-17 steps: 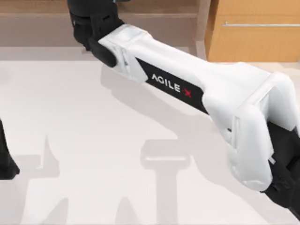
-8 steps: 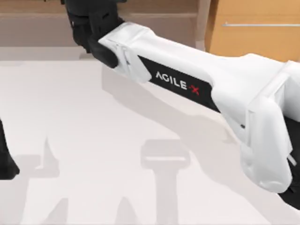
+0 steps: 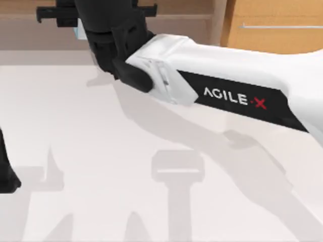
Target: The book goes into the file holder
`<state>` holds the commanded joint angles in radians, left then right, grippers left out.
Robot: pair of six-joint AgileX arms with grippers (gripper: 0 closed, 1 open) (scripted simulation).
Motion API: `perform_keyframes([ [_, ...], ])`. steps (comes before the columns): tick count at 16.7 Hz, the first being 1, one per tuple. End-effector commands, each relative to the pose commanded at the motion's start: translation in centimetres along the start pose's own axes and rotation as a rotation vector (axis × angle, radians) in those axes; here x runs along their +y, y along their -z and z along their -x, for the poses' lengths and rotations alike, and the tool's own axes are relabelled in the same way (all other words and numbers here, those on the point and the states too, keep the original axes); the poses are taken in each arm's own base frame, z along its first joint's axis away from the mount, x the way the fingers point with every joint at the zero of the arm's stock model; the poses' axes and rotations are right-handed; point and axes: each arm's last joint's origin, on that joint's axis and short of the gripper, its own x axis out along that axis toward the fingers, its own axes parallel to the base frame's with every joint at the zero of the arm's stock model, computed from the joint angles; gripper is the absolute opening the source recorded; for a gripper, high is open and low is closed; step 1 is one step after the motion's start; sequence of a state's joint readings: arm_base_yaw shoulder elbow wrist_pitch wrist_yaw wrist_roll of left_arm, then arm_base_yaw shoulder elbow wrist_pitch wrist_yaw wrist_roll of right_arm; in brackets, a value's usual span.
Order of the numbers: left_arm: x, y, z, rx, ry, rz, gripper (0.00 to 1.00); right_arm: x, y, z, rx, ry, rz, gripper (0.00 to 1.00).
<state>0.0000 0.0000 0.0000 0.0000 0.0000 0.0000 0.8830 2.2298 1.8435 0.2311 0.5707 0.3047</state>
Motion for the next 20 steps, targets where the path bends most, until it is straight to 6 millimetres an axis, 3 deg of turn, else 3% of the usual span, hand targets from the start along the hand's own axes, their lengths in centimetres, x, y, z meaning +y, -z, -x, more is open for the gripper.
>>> perform_keyframes([
  [3,0.0,0.0,0.0,0.0,0.0,0.0,1.0,-2.2,0.7,3.0,0.099,-0.072,-0.087,0.0],
  [7,0.0,0.0,0.0,0.0,0.0,0.0,1.0,-7.6,2.7,6.6,0.26,-0.1,-0.226,0.0],
  [14,0.0,0.0,0.0,0.0,0.0,0.0,1.0,-21.0,5.7,11.8,0.451,0.03,-0.595,0.0],
  [20,0.0,0.0,0.0,0.0,0.0,0.0,1.0,-33.2,4.8,14.5,0.319,0.206,-0.997,0.0],
])
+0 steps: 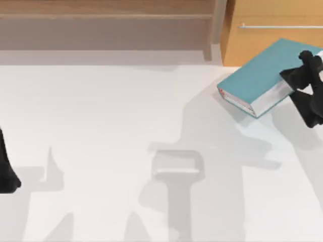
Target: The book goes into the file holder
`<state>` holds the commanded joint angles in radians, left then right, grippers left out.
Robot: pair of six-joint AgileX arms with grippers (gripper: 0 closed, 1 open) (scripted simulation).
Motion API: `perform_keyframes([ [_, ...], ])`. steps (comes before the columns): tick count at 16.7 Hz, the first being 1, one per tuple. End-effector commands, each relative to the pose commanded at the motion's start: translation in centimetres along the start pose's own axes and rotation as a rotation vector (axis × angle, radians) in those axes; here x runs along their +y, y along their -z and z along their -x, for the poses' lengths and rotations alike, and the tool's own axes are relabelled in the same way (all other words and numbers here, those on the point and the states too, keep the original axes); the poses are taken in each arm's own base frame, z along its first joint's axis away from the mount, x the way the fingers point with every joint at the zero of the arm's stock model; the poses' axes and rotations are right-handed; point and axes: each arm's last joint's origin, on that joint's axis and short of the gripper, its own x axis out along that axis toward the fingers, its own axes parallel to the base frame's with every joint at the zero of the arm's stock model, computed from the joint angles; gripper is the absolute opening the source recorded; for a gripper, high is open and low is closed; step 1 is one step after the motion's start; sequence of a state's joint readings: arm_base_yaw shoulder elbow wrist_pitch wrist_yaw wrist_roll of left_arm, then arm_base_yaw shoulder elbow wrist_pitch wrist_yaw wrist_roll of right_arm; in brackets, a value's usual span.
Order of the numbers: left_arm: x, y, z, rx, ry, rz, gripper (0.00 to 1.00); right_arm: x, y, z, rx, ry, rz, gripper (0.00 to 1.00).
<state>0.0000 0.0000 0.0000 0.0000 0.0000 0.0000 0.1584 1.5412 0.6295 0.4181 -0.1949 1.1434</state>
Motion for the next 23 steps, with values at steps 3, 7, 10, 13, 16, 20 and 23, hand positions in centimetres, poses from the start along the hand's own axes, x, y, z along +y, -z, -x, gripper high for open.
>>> perform_keyframes([
  [3,0.0,0.0,0.0,0.0,0.0,0.0,1.0,-2.4,-5.9,1.7,-0.136,-0.037,-0.183,0.0],
  [7,0.0,0.0,0.0,0.0,0.0,0.0,1.0,-5.4,-13.2,4.1,-0.309,-0.1,-0.355,0.0],
  [10,0.0,0.0,0.0,0.0,0.0,0.0,1.0,-7.7,-17.4,5.0,-0.392,-0.132,-0.432,0.0],
  [13,0.0,0.0,0.0,0.0,0.0,0.0,1.0,-9.4,-19.9,4.5,-0.419,-0.151,-0.466,0.0],
  [16,0.0,0.0,0.0,0.0,0.0,0.0,1.0,-10.2,-20.8,3.9,-0.417,-0.155,-0.478,0.0],
  [20,0.0,0.0,0.0,0.0,0.0,0.0,1.0,-10.2,-20.8,3.9,-0.417,-0.155,-0.478,0.0],
  [23,0.0,0.0,0.0,0.0,0.0,0.0,1.0,-10.1,-20.8,3.8,-0.415,-0.156,-0.477,0.0],
])
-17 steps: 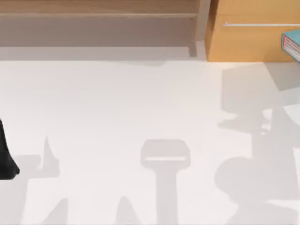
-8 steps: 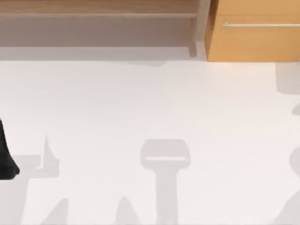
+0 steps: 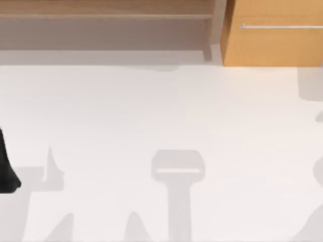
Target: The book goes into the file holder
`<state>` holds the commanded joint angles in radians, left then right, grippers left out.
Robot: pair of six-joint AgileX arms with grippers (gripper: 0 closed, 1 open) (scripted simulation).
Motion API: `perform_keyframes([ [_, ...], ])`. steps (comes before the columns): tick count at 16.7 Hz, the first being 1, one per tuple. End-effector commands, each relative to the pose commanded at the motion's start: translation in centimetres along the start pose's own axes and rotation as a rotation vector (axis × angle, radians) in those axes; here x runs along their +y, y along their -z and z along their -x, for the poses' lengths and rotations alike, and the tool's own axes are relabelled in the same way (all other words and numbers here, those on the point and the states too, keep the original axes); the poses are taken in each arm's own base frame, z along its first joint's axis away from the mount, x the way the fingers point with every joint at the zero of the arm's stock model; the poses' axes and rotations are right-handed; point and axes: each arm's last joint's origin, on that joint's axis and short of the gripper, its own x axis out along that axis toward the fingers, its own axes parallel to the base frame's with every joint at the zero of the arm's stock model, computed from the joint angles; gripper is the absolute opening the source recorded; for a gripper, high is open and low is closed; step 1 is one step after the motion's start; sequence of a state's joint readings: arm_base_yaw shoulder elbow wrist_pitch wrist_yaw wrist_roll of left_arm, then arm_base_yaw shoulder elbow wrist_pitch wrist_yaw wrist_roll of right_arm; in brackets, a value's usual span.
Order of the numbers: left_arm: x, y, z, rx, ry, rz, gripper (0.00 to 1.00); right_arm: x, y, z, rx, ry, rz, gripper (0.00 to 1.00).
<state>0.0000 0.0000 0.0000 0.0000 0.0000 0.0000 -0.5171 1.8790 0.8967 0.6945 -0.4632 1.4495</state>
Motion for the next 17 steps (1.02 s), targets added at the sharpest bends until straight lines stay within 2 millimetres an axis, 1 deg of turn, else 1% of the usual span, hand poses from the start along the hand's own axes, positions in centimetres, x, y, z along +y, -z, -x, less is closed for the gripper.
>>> perform_keyframes([
  [2,0.0,0.0,0.0,0.0,0.0,0.0,1.0,0.3,0.0,-0.7,-0.001,-0.008,0.004,0.0],
  [7,0.0,0.0,0.0,0.0,0.0,0.0,1.0,0.4,-0.1,-2.7,-0.002,-0.003,0.001,0.0],
  [11,0.0,0.0,0.0,0.0,0.0,0.0,1.0,0.3,-0.1,-2.9,-0.003,0.0,-0.001,0.0],
  [17,0.0,0.0,0.0,0.0,0.0,0.0,1.0,0.3,-0.1,-2.9,-0.003,0.0,-0.001,0.45],
])
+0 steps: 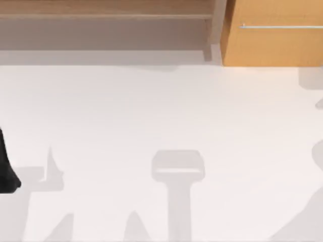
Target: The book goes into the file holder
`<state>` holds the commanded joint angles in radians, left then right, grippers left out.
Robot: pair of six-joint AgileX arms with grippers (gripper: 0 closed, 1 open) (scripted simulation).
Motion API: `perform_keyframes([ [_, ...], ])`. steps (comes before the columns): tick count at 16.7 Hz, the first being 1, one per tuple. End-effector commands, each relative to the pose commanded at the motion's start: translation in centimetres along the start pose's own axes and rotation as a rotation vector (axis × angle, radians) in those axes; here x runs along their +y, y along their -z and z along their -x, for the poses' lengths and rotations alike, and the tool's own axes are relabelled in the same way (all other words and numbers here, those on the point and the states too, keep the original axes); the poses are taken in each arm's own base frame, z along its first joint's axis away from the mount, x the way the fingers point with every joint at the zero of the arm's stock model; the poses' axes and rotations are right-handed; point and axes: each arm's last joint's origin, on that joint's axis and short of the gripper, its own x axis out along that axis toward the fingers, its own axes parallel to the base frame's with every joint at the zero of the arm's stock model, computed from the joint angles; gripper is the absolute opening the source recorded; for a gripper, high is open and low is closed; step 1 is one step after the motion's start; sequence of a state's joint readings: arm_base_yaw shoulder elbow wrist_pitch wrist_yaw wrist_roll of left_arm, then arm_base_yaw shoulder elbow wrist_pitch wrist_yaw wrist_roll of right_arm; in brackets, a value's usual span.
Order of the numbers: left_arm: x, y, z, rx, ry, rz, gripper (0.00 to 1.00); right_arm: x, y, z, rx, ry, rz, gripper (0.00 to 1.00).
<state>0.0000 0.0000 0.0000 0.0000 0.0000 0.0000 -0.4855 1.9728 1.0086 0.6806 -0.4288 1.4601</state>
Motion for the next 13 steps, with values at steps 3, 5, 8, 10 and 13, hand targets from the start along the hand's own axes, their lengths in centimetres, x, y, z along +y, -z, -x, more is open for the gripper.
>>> perform_keyframes([
  [3,0.0,0.0,0.0,0.0,0.0,0.0,1.0,0.0,0.0,0.0,0.0,0.0,0.0,0.68],
  [5,0.0,0.0,0.0,0.0,0.0,0.0,1.0,0.0,0.0,0.0,0.0,0.0,0.0,0.83],
  [8,0.0,0.0,0.0,0.0,0.0,0.0,1.0,0.0,0.0,0.0,0.0,0.0,0.0,1.0],
  [10,0.0,0.0,0.0,0.0,0.0,0.0,1.0,0.0,0.0,0.0,0.0,0.0,0.0,1.0],
  [13,0.0,0.0,0.0,0.0,0.0,0.0,1.0,0.0,0.0,0.0,0.0,0.0,0.0,1.0],
])
